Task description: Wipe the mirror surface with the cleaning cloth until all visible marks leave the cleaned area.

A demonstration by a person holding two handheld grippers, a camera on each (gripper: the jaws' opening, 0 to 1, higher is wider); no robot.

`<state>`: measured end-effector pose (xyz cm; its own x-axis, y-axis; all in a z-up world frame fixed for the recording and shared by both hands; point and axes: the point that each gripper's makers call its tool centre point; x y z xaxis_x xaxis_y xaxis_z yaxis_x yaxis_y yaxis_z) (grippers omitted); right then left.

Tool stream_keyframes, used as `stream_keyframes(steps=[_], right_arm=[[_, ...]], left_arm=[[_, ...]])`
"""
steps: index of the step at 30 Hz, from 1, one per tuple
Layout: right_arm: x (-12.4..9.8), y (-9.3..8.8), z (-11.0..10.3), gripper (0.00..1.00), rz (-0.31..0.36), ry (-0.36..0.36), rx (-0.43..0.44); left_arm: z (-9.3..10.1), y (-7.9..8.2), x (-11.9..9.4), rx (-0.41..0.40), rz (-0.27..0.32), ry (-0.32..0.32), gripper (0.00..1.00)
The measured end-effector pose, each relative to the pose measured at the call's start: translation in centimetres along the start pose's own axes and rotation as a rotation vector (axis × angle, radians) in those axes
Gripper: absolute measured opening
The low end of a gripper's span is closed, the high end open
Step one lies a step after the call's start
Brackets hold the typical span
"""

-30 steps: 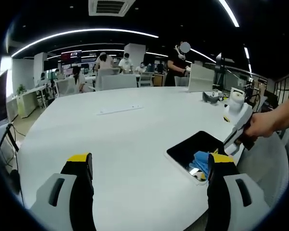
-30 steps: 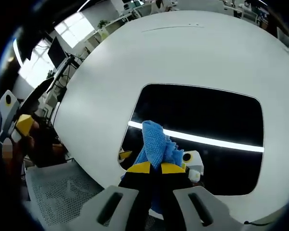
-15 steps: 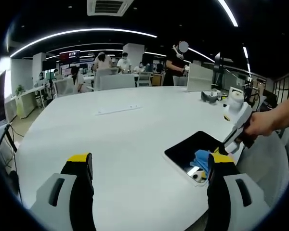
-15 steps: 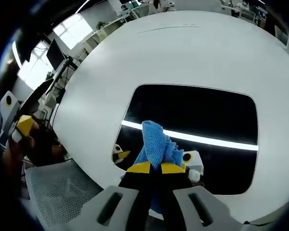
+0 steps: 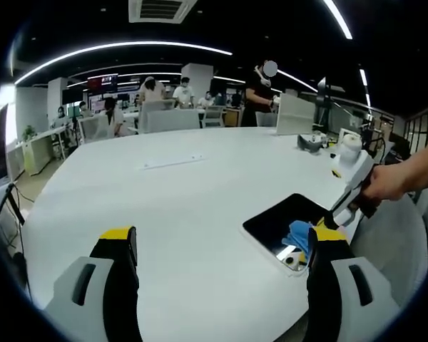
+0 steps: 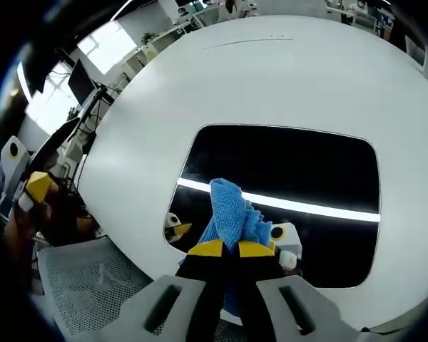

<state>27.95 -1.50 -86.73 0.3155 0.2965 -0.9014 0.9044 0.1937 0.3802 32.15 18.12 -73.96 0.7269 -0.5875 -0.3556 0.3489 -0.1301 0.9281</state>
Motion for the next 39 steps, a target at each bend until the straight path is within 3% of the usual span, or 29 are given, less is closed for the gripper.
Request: stream_keyframes(steps=[14, 39], right_arm=[[0.2, 0.4, 0.1, 0.0, 0.002, -0.008, -0.008], [1.2, 3.3, 1.0, 0.0, 0.01, -0.03, -0.022]], left_arm=[[0.1, 0.0, 0.1, -0.004, 0.004, 0.0, 0.99], [0.2, -1.0, 0.0, -0.02, -0.007, 0.004, 0.99]])
Point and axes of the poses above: the point that each gripper's makers call its tool centre point, and the gripper's own axes: x roughly forward along the fingers, z roughly to its right, y roughly out of its top, and after that the axes turned 6 degrees about -y, right-handed
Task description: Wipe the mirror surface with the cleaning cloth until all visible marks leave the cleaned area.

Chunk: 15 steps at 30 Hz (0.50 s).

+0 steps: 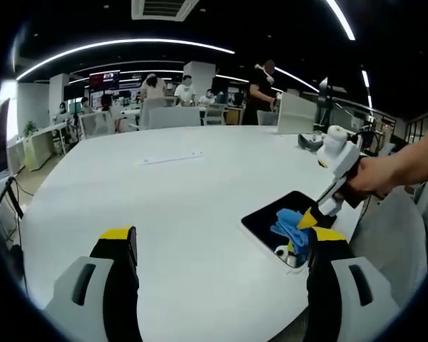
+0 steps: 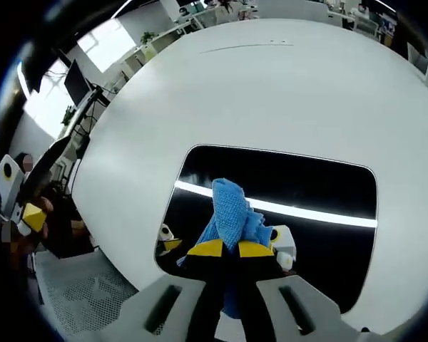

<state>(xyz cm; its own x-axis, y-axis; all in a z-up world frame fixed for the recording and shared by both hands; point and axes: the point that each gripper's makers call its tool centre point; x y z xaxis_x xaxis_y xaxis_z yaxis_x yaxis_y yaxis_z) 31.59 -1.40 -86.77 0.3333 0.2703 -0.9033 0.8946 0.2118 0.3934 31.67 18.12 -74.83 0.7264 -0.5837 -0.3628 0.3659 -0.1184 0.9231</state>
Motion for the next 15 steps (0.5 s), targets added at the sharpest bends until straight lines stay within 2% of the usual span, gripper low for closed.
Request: stream_keyframes(steps=[15], right_arm=[[0.6, 1.5, 0.5, 0.0, 0.003, -0.012, -0.026]], left_arm=[[0.1, -0.3, -0.2, 0.006, -0.013, -0.004, 0.99]])
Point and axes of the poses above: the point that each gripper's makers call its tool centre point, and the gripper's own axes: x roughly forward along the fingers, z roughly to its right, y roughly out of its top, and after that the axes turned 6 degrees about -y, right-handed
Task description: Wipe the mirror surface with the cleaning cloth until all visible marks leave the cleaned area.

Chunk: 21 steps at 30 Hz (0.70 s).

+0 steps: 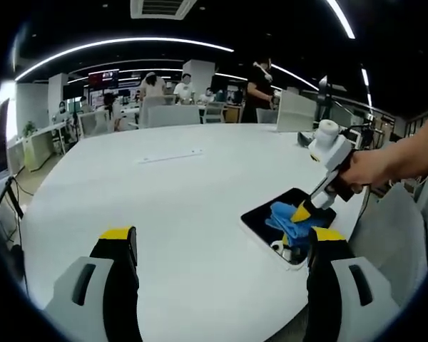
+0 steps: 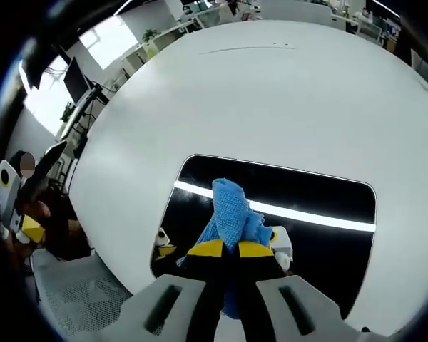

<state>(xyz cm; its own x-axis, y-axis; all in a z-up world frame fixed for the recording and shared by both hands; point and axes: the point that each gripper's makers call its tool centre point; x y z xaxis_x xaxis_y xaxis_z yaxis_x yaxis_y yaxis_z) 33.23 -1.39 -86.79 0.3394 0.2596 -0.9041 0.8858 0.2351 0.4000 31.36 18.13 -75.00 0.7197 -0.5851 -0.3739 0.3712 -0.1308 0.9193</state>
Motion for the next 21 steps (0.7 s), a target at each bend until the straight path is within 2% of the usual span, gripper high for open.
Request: stream_keyframes(steps=[14, 21], right_arm=[[0.6, 1.6, 0.5, 0.0, 0.003, -0.007, 0.005], [0.9, 2.3, 0.8, 0.0, 0.01, -0.013, -0.002]], left_arm=[[-0.4, 0.3, -0.1, 0.009, -0.003, 0.005, 0.99], [0.0, 0.1, 0.0, 0.009, -0.008, -0.002, 0.99]])
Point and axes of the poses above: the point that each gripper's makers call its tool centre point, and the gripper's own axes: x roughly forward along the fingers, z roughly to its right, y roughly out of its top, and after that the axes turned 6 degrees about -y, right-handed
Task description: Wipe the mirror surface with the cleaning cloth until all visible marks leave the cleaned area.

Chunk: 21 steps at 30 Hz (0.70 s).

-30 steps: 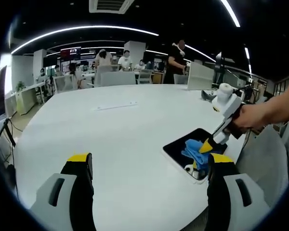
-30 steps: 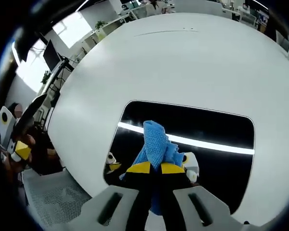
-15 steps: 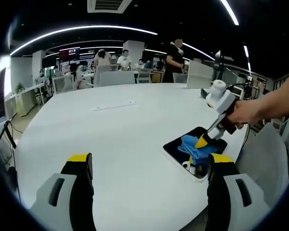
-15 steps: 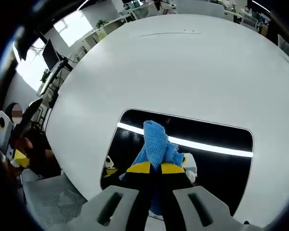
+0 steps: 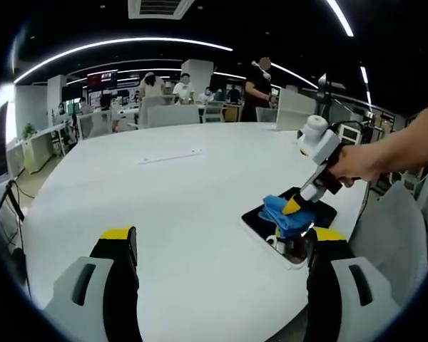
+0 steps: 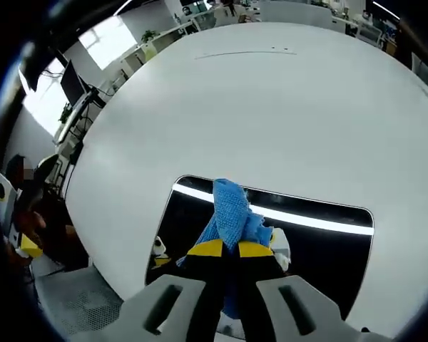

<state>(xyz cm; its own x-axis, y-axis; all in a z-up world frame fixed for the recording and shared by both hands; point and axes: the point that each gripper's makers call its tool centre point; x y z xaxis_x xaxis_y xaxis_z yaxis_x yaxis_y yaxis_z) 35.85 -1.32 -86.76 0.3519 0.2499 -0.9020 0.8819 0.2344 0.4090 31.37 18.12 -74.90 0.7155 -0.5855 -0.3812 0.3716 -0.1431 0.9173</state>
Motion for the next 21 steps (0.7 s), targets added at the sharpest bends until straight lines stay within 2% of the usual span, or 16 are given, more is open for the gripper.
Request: stream_keyframes(steps=[9, 21], right_arm=[[0.4, 1.0, 0.3, 0.0, 0.003, -0.009, -0.004], [1.3, 3.2, 0.8, 0.0, 0.014, -0.031, -0.018]], left_arm=[[-0.4, 0.0, -0.2, 0.001, 0.004, 0.009, 0.99], [-0.4, 0.3, -0.5, 0.011, -0.002, 0.011, 0.99]])
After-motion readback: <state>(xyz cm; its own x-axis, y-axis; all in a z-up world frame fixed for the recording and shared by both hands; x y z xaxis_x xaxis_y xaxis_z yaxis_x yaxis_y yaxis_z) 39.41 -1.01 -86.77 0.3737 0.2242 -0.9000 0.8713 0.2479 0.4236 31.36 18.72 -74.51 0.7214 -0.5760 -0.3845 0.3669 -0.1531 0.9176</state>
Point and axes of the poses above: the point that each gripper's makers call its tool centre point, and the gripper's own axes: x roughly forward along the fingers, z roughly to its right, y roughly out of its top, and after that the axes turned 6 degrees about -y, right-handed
